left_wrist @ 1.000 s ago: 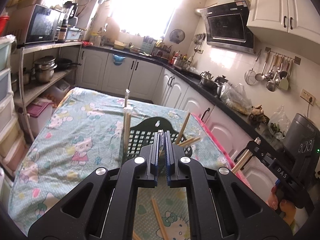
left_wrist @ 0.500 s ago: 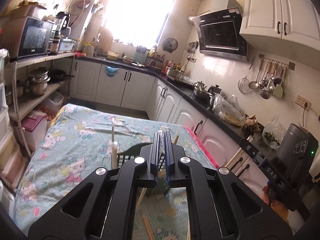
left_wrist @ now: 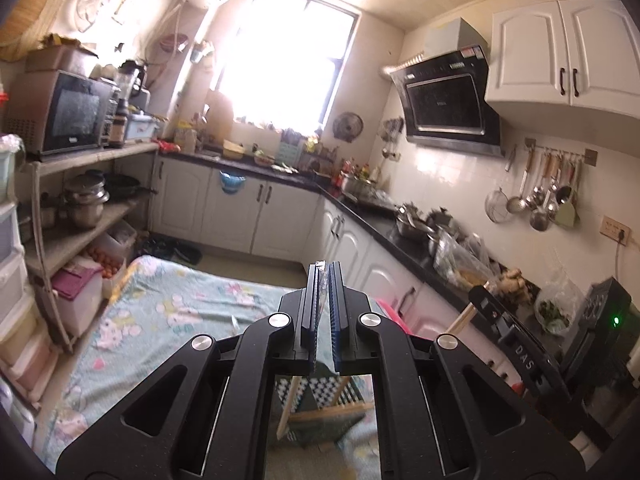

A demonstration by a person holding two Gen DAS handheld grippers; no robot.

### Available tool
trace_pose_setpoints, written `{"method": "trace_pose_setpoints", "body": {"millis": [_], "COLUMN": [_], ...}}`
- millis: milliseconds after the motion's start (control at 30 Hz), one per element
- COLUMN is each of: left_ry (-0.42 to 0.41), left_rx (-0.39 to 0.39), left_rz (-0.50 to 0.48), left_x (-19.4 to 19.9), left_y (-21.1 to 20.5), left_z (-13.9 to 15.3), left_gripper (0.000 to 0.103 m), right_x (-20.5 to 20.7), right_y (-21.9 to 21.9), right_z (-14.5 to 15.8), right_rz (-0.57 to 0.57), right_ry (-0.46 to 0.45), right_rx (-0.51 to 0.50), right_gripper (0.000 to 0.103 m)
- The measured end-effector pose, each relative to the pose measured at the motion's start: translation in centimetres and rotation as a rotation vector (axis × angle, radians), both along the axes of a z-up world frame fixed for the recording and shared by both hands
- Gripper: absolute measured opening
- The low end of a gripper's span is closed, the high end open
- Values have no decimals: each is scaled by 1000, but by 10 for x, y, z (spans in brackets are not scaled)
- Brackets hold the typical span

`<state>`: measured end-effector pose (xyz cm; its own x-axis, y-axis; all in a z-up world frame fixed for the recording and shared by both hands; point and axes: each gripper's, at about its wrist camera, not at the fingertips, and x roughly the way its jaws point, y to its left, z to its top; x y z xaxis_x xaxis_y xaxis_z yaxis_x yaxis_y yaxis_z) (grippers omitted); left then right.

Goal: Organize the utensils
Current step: 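Lift both held chopsticks upright and raise them above the green caddy, then lower the chopsticks into the caddy compartments and open both tools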

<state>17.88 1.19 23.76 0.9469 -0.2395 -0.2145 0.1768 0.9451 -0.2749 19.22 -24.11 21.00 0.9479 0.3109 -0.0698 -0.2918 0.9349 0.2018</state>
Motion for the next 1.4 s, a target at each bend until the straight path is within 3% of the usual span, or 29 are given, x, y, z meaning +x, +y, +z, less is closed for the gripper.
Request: {"method": "trace_pose_setpoints", "body": {"millis": [300,833,1400], "left_ry": [-30,46,110], "left_rx": [-9,-31,-16], "left_rz": [39,3,-32], "left_x": [28,65,65], "left_y": [5,4,-5], "left_z": [2,-54,-100], "left_gripper": [3,3,3], "right_x": [27,53,62], "right_y": [15,29,28], "right_z": [-4,-43,-87], "right_rz": [13,33,40], "right_ry": [-16,60,157], "right_rx": [-20,-24,-6], "right_gripper": [6,6,6]}}
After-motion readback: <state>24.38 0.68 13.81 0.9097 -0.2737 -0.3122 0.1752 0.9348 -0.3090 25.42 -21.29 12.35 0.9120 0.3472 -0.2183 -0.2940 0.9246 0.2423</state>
